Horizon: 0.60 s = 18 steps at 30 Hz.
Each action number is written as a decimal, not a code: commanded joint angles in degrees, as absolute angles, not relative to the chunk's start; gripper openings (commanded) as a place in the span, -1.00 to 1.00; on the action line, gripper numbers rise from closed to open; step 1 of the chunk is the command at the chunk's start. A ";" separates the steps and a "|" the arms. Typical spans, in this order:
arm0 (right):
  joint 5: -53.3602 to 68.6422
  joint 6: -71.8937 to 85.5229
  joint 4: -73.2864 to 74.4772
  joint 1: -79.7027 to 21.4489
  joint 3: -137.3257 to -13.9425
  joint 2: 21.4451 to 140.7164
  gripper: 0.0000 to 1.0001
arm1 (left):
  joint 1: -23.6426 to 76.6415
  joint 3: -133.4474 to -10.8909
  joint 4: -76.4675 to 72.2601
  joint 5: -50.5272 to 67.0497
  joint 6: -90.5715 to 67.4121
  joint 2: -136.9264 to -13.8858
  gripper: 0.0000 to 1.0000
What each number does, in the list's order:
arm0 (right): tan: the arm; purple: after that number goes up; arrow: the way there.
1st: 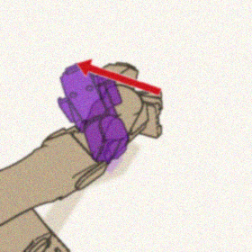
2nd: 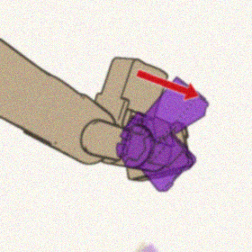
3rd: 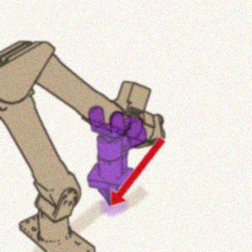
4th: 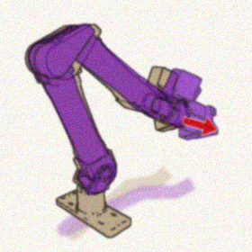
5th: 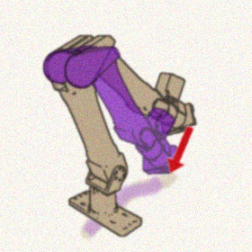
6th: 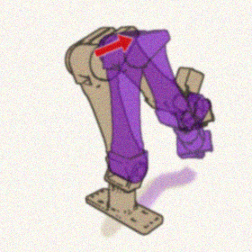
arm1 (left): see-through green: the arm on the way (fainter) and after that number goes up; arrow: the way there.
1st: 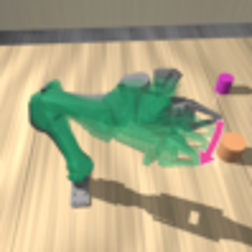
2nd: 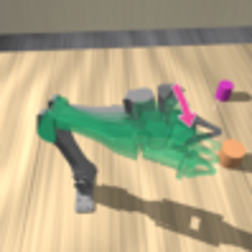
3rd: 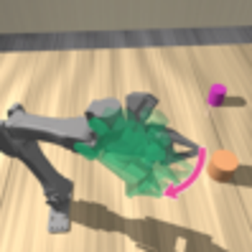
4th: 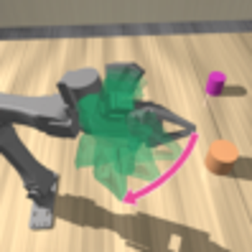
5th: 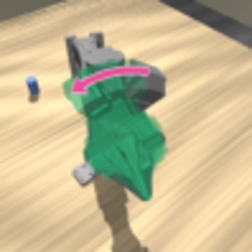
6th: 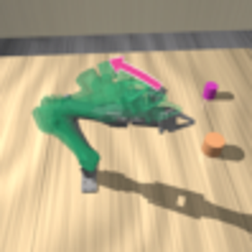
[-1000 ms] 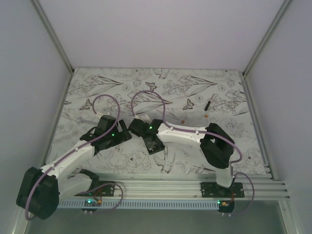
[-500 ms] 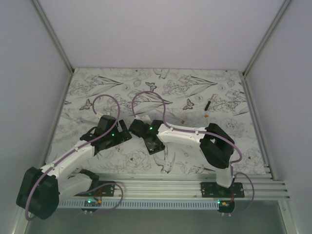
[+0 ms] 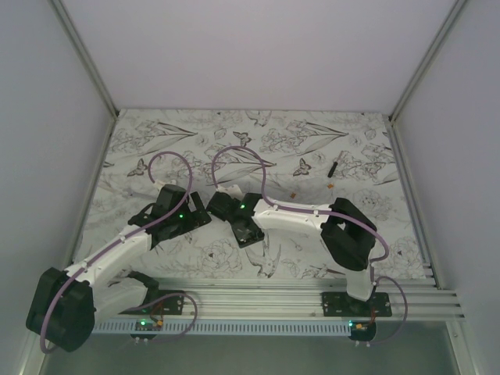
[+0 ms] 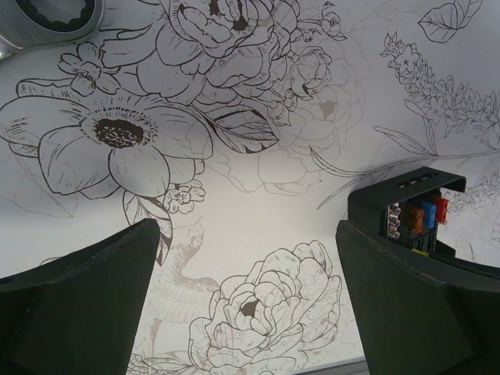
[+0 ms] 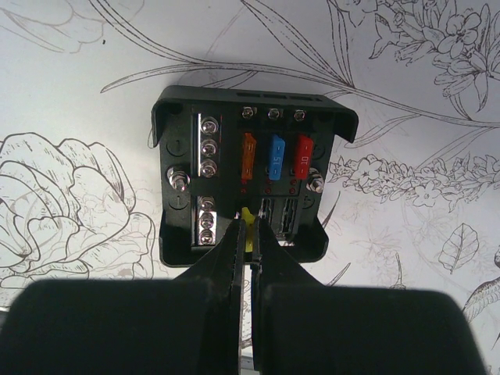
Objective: Snap on the fuse box
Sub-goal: Install the fuse at the fuse box base.
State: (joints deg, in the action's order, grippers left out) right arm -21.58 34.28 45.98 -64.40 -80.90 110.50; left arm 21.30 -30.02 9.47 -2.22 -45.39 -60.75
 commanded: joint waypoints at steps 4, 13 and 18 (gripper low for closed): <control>-23.23 34.89 43.59 -65.39 -80.29 109.77 -1.00 | 20.92 -29.07 11.37 -1.91 -45.09 -60.82 0.99; -23.68 35.04 43.42 -65.43 -80.03 110.28 -1.00 | 20.92 -29.00 11.36 -1.77 -45.09 -60.70 0.99; -23.73 35.24 43.42 -65.66 -79.75 111.44 -1.00 | 20.92 -29.00 11.38 -1.75 -45.09 -60.73 0.99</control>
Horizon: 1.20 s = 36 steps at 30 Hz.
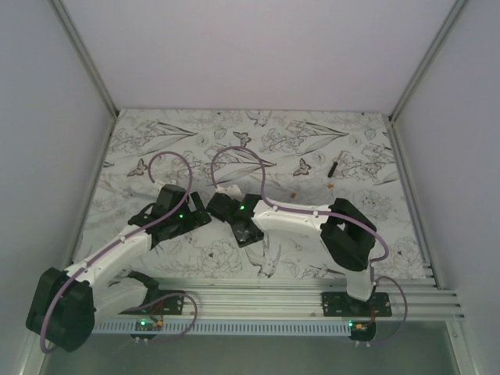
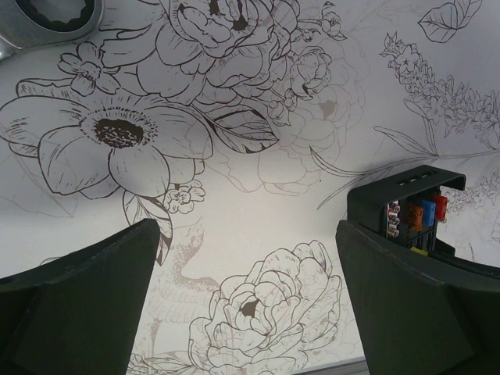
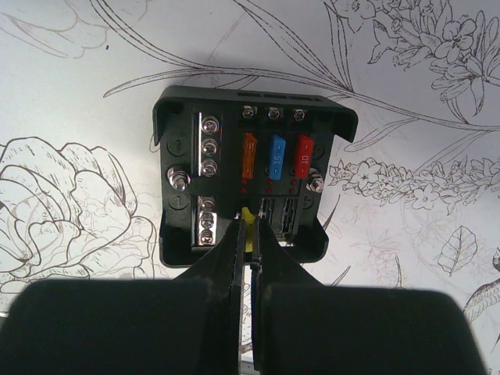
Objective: Snap on the fuse box
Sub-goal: Install the fuse at the fuse box base.
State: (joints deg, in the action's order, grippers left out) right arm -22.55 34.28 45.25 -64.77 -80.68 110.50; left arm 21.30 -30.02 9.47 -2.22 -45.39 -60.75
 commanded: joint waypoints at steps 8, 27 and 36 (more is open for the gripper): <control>-24.67 35.33 43.51 -66.89 -80.03 112.69 -1.00 | 20.92 -29.00 11.37 -1.63 -45.18 -60.62 1.00; -25.15 36.91 42.42 -67.55 -79.91 108.70 -0.56 | 20.92 -28.92 11.35 -1.15 -45.35 -60.29 1.00; -25.73 38.33 42.28 -67.08 -78.54 107.80 -0.62 | 20.92 -28.92 11.33 -0.98 -45.27 -60.29 1.00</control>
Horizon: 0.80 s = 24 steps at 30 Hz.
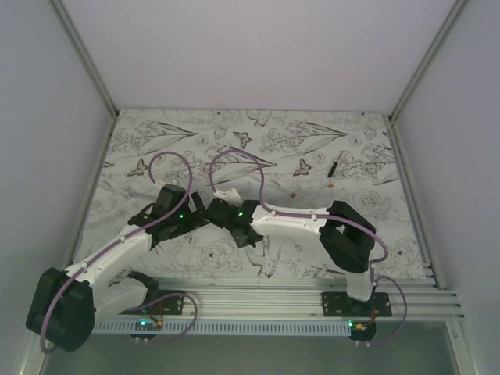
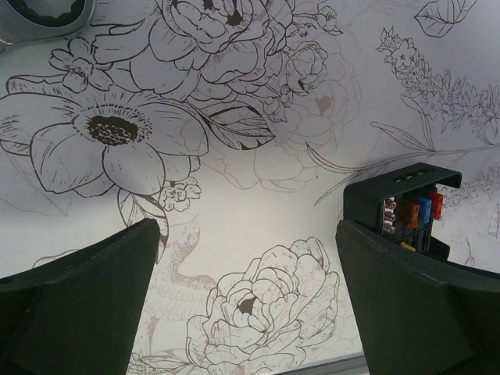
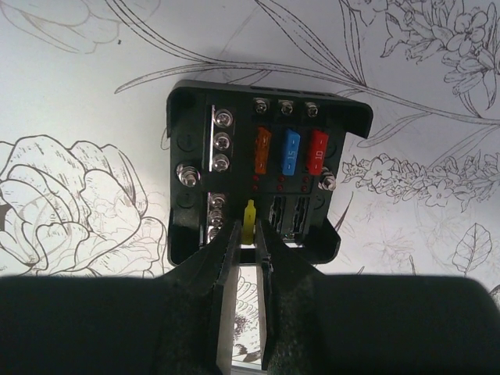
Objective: Snap on the fuse box
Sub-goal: Install the fuse at the fuse box base.
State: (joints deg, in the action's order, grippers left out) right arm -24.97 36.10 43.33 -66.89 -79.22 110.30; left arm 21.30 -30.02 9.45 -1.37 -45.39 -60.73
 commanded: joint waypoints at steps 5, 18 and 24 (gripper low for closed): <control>-25.50 38.63 41.80 -66.82 -77.98 106.72 -0.59 | 20.92 -28.92 11.33 -0.89 -45.33 -60.29 0.99; -25.30 39.00 40.69 -65.81 -77.67 106.34 -0.51 | 20.92 -28.92 11.33 -0.70 -45.26 -60.19 0.99; -25.62 38.95 40.64 -65.32 -77.61 106.56 -0.53 | 20.92 -28.92 11.29 -0.74 -45.26 -60.20 0.99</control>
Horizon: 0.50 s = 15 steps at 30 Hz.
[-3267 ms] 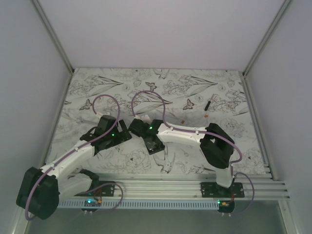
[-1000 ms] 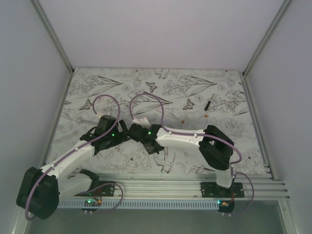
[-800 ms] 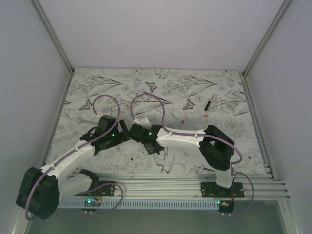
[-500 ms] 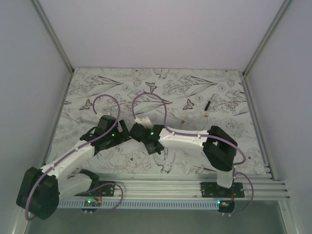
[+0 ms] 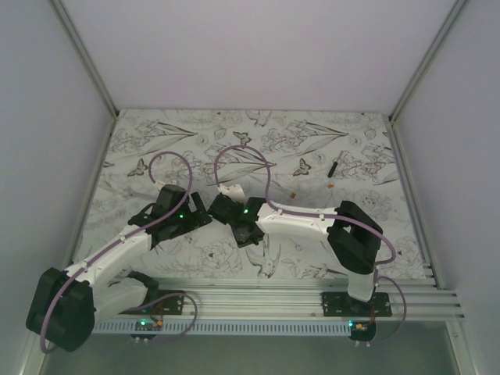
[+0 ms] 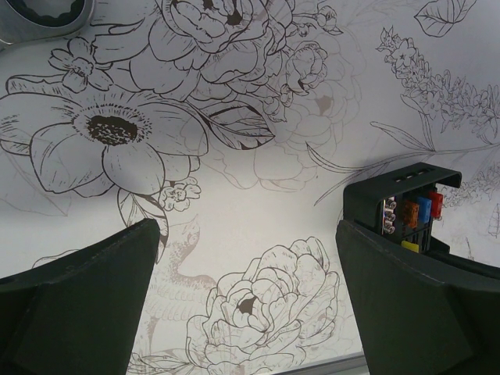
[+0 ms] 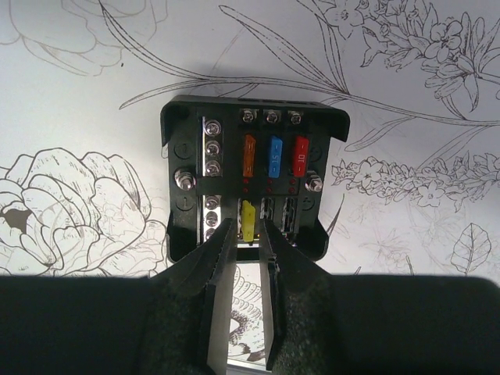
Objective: Snap on the fuse box
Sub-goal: Install the fuse at the fuse box base.
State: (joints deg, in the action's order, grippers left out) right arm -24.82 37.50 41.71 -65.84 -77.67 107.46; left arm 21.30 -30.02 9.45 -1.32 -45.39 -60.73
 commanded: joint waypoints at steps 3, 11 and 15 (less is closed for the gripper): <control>-25.40 38.80 40.56 -65.14 -77.59 106.99 -0.55 | 20.93 -28.92 11.27 -0.64 -45.26 -60.29 1.00; -25.58 39.18 40.44 -64.69 -77.46 108.00 -0.61 | 20.92 -28.92 11.32 -0.66 -45.26 -60.29 0.99; -25.09 39.05 39.94 -64.56 -77.31 108.27 -0.63 | 20.92 -28.92 11.28 -0.60 -45.26 -60.29 1.00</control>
State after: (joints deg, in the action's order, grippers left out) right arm -24.77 38.02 41.30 -65.08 -77.36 107.53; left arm 21.30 -30.02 9.47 -1.32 -45.39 -60.73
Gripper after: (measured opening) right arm 0.191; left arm 0.997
